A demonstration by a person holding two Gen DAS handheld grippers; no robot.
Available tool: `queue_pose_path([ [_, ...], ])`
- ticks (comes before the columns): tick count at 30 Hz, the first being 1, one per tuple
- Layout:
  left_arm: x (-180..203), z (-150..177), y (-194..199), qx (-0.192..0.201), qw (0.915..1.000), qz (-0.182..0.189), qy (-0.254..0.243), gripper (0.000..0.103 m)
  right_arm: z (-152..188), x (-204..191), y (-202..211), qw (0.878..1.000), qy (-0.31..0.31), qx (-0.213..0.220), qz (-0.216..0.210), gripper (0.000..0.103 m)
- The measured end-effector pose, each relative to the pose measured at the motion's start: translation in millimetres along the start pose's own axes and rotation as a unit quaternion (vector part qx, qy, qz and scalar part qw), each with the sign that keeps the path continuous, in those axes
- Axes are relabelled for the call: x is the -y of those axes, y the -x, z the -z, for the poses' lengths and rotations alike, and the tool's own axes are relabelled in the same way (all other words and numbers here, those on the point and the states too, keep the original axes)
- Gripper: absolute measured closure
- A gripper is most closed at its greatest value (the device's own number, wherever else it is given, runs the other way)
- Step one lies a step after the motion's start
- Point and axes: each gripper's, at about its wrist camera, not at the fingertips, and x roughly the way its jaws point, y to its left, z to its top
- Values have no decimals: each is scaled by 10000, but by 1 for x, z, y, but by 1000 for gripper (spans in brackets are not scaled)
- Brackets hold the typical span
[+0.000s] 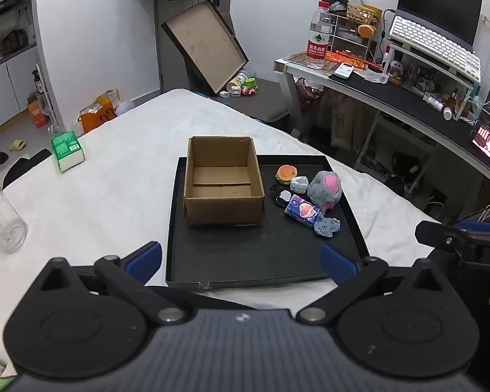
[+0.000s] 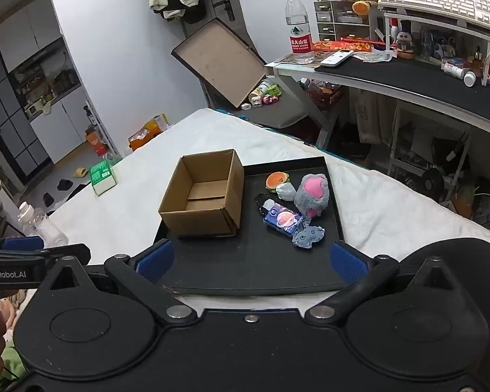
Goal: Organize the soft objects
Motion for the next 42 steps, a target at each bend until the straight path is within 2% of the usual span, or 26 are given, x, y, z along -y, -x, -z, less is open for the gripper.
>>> queue_pose_path([
  [10, 8, 0, 1, -22, 10000, 52, -66, 1, 3, 20, 8, 9999, -160, -4, 20, 0],
  [42, 3, -3, 7, -7, 9999, 152, 76, 1, 4, 0, 5, 10000, 37, 12, -28, 0],
])
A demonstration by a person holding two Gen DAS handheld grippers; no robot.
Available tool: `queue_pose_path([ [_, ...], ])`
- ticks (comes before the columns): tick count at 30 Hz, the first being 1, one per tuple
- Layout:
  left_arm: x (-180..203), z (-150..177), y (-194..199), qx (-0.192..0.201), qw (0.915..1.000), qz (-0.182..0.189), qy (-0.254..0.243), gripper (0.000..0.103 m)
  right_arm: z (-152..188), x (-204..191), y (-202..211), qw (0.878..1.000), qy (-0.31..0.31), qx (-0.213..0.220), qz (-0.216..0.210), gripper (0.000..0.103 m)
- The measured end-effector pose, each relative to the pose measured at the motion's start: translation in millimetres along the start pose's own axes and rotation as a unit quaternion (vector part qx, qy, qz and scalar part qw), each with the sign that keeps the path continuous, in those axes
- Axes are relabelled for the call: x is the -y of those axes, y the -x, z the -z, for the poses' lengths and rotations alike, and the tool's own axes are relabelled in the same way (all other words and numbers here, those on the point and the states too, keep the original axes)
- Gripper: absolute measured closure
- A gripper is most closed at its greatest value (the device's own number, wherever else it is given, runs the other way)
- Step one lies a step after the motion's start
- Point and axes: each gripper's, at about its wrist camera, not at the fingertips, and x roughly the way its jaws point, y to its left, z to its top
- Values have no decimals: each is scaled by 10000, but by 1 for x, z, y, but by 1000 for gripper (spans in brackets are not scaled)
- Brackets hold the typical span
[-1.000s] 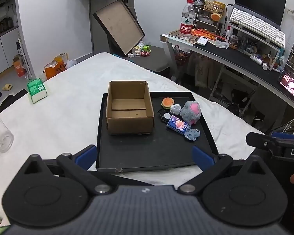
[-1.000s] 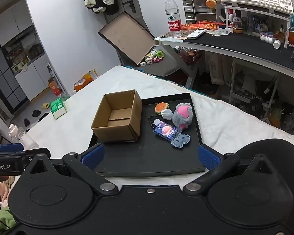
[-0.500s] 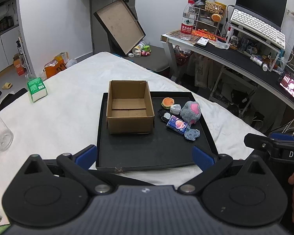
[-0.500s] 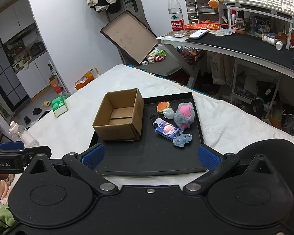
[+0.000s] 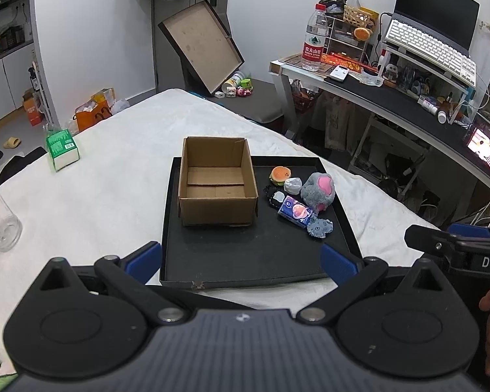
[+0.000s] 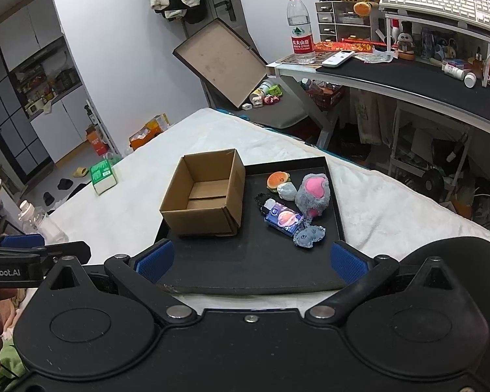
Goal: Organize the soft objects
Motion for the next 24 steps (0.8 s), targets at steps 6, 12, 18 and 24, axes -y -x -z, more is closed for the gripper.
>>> queue_pose_path([
  [6, 1, -2, 2, 27, 10000, -12, 8, 1, -1, 0, 1, 10000, -12, 23, -31, 0],
  [12, 1, -1, 2, 55, 10000, 5, -10, 1, -1, -1, 0, 10000, 0, 1, -53, 0],
  [18, 0, -1, 0, 39, 10000, -13, 23, 1, -1, -1, 2, 10000, -28, 21, -44, 0],
  [24, -1, 1, 2, 70, 10000, -14, -20, 1, -1, -1, 3, 10000, -26, 29, -37, 0],
])
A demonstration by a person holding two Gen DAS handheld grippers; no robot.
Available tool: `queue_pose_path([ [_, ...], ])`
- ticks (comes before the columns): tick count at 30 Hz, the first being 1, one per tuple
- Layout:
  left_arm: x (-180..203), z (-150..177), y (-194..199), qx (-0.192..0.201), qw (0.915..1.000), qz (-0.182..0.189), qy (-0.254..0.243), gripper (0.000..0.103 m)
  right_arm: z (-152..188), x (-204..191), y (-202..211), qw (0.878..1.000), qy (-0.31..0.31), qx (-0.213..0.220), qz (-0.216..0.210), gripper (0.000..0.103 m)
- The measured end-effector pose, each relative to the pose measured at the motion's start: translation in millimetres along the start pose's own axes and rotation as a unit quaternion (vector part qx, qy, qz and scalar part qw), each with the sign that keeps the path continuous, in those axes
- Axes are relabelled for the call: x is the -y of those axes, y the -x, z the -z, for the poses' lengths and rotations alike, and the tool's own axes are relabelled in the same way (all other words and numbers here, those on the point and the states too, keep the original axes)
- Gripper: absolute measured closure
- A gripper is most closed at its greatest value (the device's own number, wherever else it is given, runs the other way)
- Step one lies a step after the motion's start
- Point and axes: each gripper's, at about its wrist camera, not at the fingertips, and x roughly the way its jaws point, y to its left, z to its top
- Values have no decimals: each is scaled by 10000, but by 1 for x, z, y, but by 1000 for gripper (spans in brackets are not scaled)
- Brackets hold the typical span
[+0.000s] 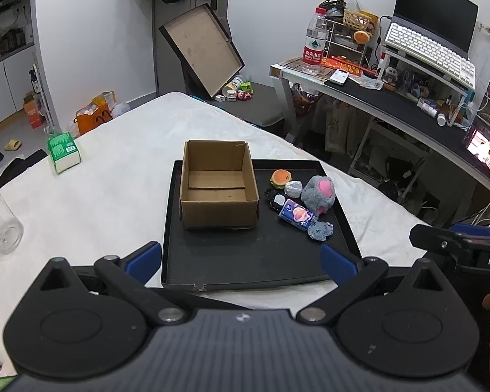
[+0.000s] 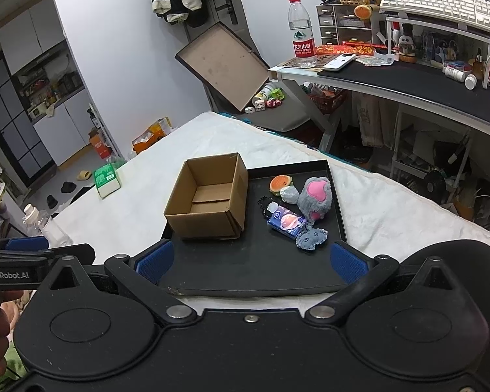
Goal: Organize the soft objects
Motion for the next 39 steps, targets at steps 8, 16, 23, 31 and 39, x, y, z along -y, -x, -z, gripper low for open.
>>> queue_pose_path([
  [8, -3, -1, 1, 19, 10000, -3, 28, 1, 0, -2, 0, 10000, 47, 21, 23, 0],
  [16, -7, -1, 1, 5, 10000, -25, 67, 1, 0, -5, 0, 10000, 98, -16, -5, 0],
  [23, -8, -1, -2, -26, 10000, -19, 71, 1, -2, -7, 0, 9999, 92, -34, -62, 0],
  [31, -9, -10, -16, -104, 9999, 67, 44, 1, -5, -9, -8, 9999, 94, -114, 7, 0],
  [39, -15, -21, -35, -205, 9997, 93, 52, 1, -13, -5, -25, 9997, 43, -206, 145, 0],
])
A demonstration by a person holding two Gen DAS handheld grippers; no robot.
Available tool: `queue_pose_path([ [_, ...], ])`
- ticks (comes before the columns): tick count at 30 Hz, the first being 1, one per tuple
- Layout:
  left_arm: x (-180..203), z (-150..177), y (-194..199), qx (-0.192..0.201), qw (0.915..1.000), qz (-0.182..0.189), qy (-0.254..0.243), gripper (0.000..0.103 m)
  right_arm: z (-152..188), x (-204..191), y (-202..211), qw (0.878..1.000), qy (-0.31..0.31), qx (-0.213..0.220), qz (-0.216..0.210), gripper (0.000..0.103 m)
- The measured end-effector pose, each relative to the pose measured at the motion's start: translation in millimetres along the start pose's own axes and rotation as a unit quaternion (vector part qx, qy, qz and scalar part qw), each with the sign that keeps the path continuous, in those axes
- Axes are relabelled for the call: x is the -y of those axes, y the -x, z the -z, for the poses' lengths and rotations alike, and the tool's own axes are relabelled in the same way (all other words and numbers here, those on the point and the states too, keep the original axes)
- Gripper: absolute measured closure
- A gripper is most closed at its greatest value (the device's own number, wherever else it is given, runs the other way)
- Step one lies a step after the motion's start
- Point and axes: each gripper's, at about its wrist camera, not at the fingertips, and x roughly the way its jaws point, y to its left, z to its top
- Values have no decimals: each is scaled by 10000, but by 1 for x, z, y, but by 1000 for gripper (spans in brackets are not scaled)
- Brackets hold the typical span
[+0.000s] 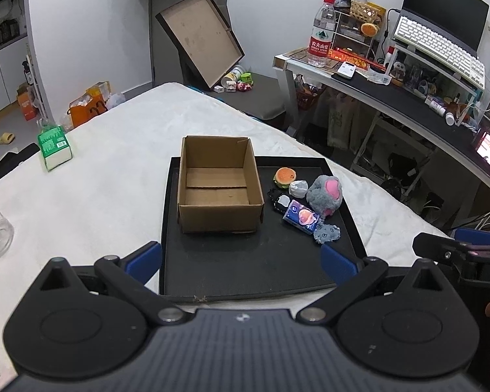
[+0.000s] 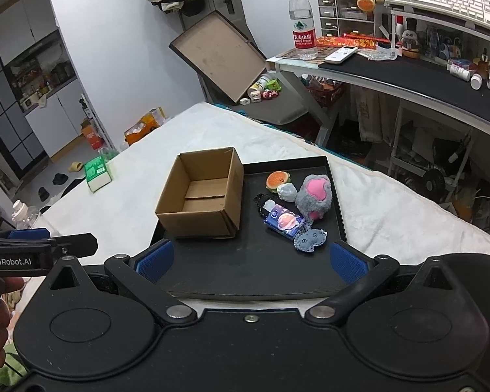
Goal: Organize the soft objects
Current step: 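Grasp the cardboard box wall with the left tool while the right tool approaches the grey plush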
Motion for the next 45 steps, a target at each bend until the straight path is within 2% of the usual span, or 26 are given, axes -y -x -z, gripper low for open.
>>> queue_pose_path([
  [21, -27, -20, -70, -348, 9986, -121, 374, 1, -13, 13, -64, 9991, -168, -380, -12, 0],
  [34, -44, -37, -113, -449, 9967, -258, 623, 3, -30, 46, -112, 9944, -950, -410, -197, 0],
  [42, -52, -45, -144, -542, 9941, -373, 866, 4, -46, 57, -144, 9938, -1007, -478, -15, 0],
  [45, -56, -47, -155, -542, 9931, -388, 966, 8, -53, 62, -158, 9927, -1101, -498, 41, 0],
])
